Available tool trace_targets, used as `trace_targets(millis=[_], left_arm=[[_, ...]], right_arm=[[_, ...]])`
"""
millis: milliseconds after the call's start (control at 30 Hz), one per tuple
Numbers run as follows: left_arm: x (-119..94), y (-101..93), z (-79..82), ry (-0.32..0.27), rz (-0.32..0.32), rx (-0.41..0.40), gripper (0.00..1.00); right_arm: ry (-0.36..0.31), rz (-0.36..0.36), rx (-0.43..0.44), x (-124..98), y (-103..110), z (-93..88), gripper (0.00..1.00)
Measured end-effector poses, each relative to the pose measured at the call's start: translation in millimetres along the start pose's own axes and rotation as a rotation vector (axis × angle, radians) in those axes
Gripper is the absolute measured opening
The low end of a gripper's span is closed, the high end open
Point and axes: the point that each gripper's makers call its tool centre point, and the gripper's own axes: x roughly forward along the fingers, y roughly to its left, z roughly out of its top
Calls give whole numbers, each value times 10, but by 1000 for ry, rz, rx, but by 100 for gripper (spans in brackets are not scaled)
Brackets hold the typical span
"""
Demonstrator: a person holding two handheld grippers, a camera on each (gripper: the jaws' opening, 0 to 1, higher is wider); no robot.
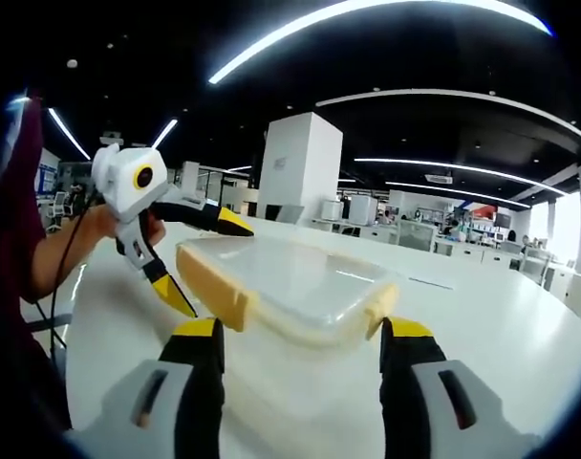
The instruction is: Snap each plastic latch of the storage box into its locked position after aligning the lid with the box until every specified latch is closed and the lid sits flush.
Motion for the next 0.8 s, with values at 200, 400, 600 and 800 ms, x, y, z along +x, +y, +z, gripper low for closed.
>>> trace_targets(millis=[200,400,600,800], left_arm=[[6,-1,0,3,5,3,73],[9,1,-3,13,7,5,74],[1,17,-10,16,24,1,76],[-25,82,-6,14,53,4,84]], right_arm=[[-2,-2,-1,6,-2,3,66],[-5,-3,-1,6,2,7,67],[-7,-5,-1,11,-2,5,67],[-8,-5,-2,9,2,6,67]])
